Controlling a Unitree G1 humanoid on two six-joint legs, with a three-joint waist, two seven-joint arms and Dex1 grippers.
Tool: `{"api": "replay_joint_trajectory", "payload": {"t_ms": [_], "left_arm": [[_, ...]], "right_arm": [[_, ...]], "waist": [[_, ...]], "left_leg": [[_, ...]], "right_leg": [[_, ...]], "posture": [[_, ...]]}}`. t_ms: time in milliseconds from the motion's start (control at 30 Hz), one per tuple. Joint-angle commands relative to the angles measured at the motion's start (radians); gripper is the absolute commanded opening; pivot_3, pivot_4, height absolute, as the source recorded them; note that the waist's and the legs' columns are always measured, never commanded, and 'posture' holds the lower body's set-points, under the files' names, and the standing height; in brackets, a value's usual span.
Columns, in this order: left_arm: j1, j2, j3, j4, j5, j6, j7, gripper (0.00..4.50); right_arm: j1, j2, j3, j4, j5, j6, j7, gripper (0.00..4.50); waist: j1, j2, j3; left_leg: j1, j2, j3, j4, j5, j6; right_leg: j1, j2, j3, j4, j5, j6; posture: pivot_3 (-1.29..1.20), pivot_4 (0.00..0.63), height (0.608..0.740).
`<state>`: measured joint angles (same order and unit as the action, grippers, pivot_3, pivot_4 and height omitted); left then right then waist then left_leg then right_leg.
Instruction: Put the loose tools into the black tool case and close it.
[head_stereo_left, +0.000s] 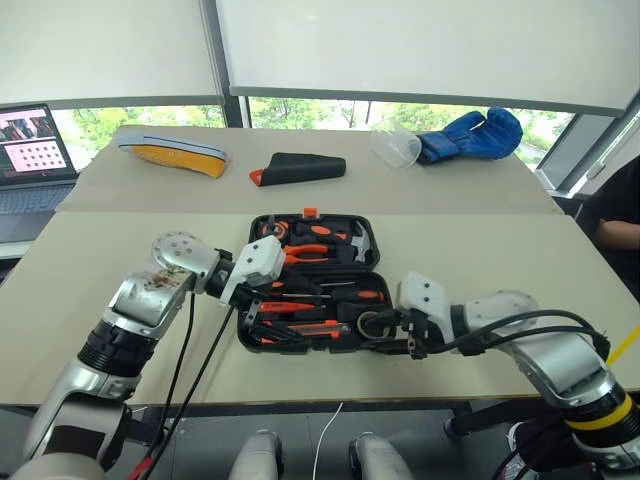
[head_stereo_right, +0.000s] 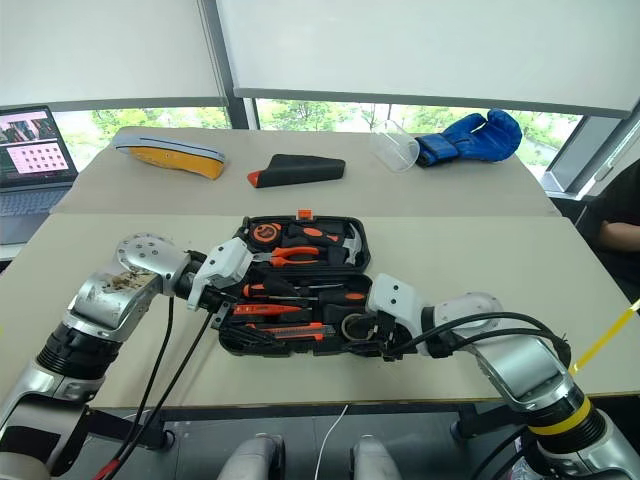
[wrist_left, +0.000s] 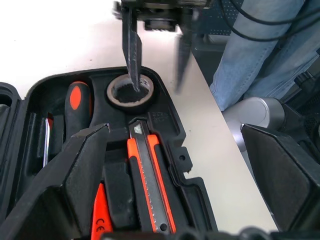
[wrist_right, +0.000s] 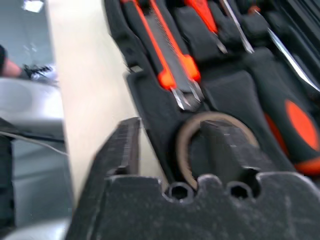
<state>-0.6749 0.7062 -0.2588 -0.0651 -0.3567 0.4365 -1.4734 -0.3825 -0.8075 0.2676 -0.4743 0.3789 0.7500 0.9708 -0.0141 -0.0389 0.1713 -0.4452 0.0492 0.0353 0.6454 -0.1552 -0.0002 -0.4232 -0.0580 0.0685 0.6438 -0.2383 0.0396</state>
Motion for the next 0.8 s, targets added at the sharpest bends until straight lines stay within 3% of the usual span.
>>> {"api": "replay_joint_trajectory", "payload": {"t_ms": [33,100,167,233,367,467,500,600,700,800], "left_arm": [[-0.023,0.001,0.016,0.003,0.002,0.004,0.018,4.50],[-0.018,0.005,0.026,0.014,0.007,0.011,0.037,4.50],[-0.005,0.006,0.052,0.039,0.014,0.009,0.080,4.50],[0.014,-0.003,0.104,0.088,0.020,-0.021,0.152,4.00],[0.094,0.014,0.261,0.189,0.053,-0.023,0.369,2.69],[0.160,0.041,0.322,0.223,0.080,-0.078,0.432,1.60],[0.179,0.052,0.334,0.242,0.088,-0.091,0.444,1.05],[0.225,0.081,0.335,0.290,0.117,-0.132,0.447,0.09],[0.247,0.082,0.284,0.304,0.153,-0.173,0.424,0.00],[0.241,0.053,0.235,0.301,0.170,-0.169,0.411,0.00]], "right_arm": [[0.009,-0.031,-0.080,-0.043,0.036,0.013,0.006,3.93],[0.018,-0.042,-0.120,-0.050,0.058,0.025,0.005,4.40],[0.029,-0.051,-0.184,-0.049,0.100,0.055,-0.001,4.40],[0.044,-0.046,-0.265,-0.039,0.153,0.085,-0.010,4.50],[0.093,-0.040,-0.428,0.033,0.189,0.105,-0.066,3.50],[0.116,-0.048,-0.446,0.087,0.146,0.035,-0.079,2.49],[0.119,-0.045,-0.451,0.107,0.143,0.020,-0.079,2.02],[0.122,-0.051,-0.409,0.192,0.076,-0.079,-0.064,1.11],[0.099,-0.042,-0.323,0.275,-0.011,-0.193,-0.042,0.11],[0.022,0.004,-0.227,0.390,-0.101,-0.289,-0.050,0.02]], "waist": [[0.000,0.000,0.000],[0.001,0.000,0.000],[0.002,0.000,0.000],[0.002,0.000,0.000],[-0.002,0.000,0.000],[-0.009,0.000,0.000],[-0.008,0.000,0.000],[-0.002,0.000,0.000],[0.002,0.000,0.000],[0.002,0.000,0.000]], "left_leg": [[0.000,0.000,0.000,0.000,0.000,0.000],[0.000,0.000,0.000,0.000,0.000,0.000],[0.000,0.000,0.000,0.000,0.000,0.000],[0.000,0.000,0.000,0.000,0.000,0.000],[0.000,0.000,0.000,0.000,0.000,0.000],[0.002,0.001,0.000,-0.001,0.000,0.000],[0.002,0.001,0.000,-0.002,0.000,0.000],[0.002,0.001,0.000,-0.002,0.000,0.000],[0.002,0.000,0.001,-0.002,0.000,0.000],[0.001,0.000,0.003,-0.002,0.000,0.000]], "right_leg": [[0.000,0.000,0.000,0.000,0.000,0.000],[0.000,0.000,0.000,0.000,0.000,0.000],[0.000,0.000,0.000,0.000,0.000,0.000],[0.000,0.000,0.000,0.000,0.000,0.000],[0.000,0.000,0.000,0.000,0.003,0.005],[0.000,0.000,0.000,0.000,0.004,0.006],[0.000,0.000,0.000,0.000,0.004,0.005],[0.000,0.000,0.000,0.000,0.003,0.004],[0.000,-0.001,0.000,-0.001,0.000,-0.001],[0.000,-0.003,0.000,-0.002,0.001,0.000]], "posture": [[0.00,0.150,0.740],[0.00,0.150,0.740],[0.00,0.150,0.740],[0.00,0.150,0.740],[0.00,0.150,0.740],[0.00,0.150,0.740],[0.00,0.150,0.740],[0.00,0.150,0.740],[0.00,0.150,0.740],[0.00,0.150,0.740]]}}
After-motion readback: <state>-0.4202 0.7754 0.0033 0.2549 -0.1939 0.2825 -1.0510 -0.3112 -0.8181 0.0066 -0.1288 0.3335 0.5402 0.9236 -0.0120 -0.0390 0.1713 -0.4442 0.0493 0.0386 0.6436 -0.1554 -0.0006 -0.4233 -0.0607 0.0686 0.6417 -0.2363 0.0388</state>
